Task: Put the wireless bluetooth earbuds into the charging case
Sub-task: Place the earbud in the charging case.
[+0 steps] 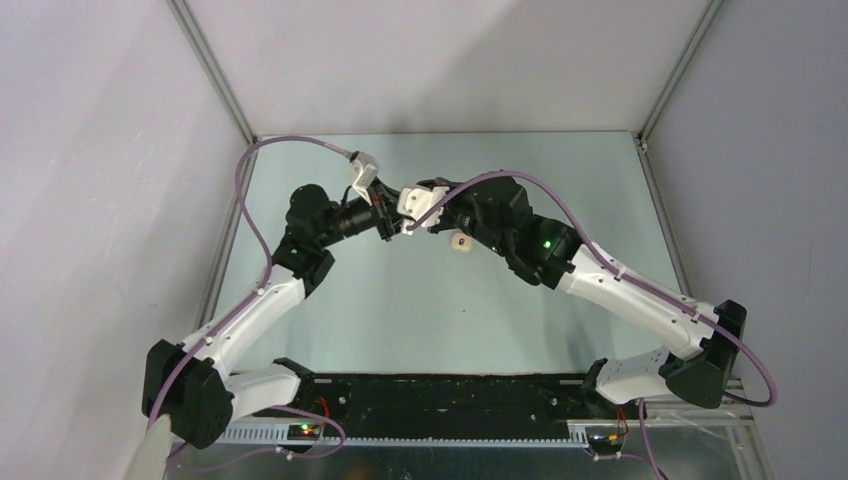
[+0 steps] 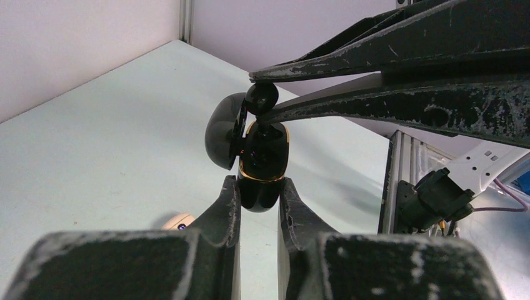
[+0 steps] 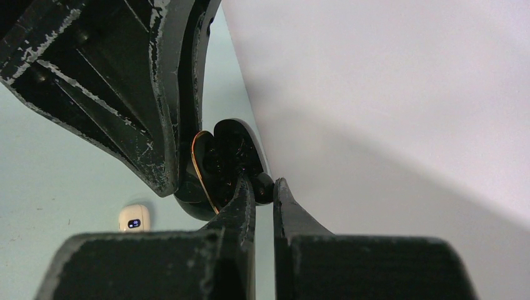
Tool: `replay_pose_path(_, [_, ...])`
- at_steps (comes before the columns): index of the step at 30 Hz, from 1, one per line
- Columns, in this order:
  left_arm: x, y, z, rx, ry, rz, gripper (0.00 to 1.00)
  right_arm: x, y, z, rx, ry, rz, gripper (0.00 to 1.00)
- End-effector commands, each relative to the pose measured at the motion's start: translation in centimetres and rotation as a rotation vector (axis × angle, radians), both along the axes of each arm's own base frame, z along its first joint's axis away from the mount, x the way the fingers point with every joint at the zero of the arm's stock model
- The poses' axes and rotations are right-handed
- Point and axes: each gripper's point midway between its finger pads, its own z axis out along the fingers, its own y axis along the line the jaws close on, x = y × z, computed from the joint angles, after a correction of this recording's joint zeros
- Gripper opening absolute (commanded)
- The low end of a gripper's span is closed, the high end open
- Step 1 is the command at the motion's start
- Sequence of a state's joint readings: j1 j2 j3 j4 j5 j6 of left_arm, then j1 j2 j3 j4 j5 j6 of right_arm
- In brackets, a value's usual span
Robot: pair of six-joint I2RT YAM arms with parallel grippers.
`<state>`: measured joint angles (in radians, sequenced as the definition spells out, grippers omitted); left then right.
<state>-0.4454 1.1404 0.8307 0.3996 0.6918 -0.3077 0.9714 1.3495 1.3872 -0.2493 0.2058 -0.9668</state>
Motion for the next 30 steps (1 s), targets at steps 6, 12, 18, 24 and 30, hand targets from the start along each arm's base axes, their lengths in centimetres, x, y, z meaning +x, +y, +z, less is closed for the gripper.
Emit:
replay_pose_path(6, [-0.3, 0.2, 3.7, -0.07, -0.089, -0.004, 0.0, -0.2, -0.5, 0.9, 0.017, -0.038, -0.005, 0.0])
replay_pose_path(12, [-0.3, 0.2, 3.9, -0.085, -0.077, -0.001, 0.0, -0.8, -0.6, 0.4, -0.009, -0.102, 0.034, 0.0])
replay_pose_path(18, [-0.4, 0.3, 4.3, -0.094, -0.088, -0.001, 0.0, -1.7, -0.5, -0.5, -0.036, -0.134, 0.087, 0.0])
replay_pose_path(24, [-0.7, 0.3, 4.4, -0.091, -0.11, -0.013, 0.0, -1.6, -0.4, -1.3, -0.031, -0.099, 0.075, 0.06])
replay_pose_path(30, [-0.8, 0.3, 4.6, -0.085, -0.131, -0.02, 0.0, -1.3, -0.2, -1.0, 0.002, -0.097, 0.051, 0.2])
